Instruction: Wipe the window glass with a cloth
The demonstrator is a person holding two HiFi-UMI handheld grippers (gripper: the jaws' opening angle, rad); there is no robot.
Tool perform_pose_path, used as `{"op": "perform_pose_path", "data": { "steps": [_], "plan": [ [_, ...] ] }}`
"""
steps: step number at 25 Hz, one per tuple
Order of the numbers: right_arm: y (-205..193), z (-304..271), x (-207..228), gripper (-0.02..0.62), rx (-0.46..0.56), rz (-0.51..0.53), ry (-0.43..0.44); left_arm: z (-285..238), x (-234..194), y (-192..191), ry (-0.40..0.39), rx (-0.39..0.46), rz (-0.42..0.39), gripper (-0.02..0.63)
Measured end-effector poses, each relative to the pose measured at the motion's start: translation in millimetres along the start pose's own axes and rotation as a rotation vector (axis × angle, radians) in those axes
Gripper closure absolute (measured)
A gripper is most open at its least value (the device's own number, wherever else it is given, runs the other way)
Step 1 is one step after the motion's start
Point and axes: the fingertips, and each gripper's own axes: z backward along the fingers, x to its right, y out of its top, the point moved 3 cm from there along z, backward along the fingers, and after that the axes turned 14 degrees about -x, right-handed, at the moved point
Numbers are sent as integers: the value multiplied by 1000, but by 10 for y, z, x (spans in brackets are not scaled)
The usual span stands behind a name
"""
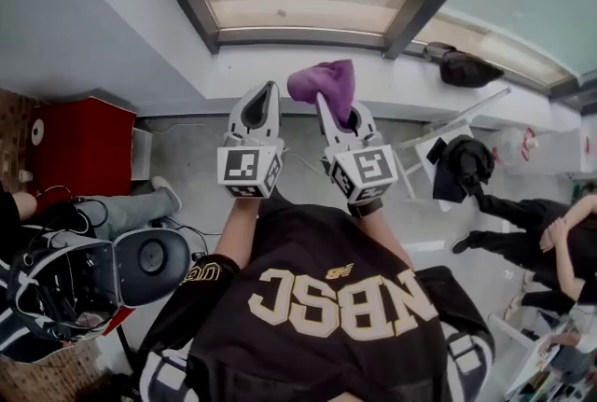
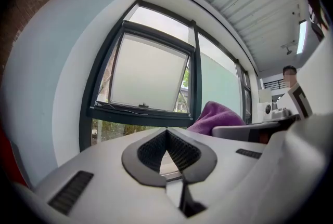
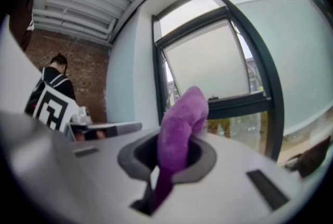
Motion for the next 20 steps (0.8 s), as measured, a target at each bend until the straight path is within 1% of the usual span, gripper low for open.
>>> {"op": "perform_pose_path", "data": {
  "steps": [3,6,9,11,13,16,18,20],
  "plan": [
    [228,-641,-41,552,-20,-17,-15,-299,-576,188,-17,6,17,588],
    [454,-1164,-13,552,-24,-33,-25,-567,-1070,304,-27,-12,42,588],
    [700,-1588,92,552,16,-74,-58,-910,-1388,484,-79,-20,38,588],
    [750,-1776,112,552,13,-74,-58,-1063,-1536,515,-91,-26,34,588],
    [751,-1932,181,552,-8,-65,-41,-1212,-1647,516,-78,-34,39,588],
    [690,-2118,466,552,-41,-42,-15,-1453,-1661,472,-39,-35,63,588],
    [620,-2253,686,552,-68,-10,13,-1586,-1638,390,11,-35,83,588],
    [562,-2403,851,552,-98,25,52,-1690,-1659,301,65,-40,83,588]
  ]
}}
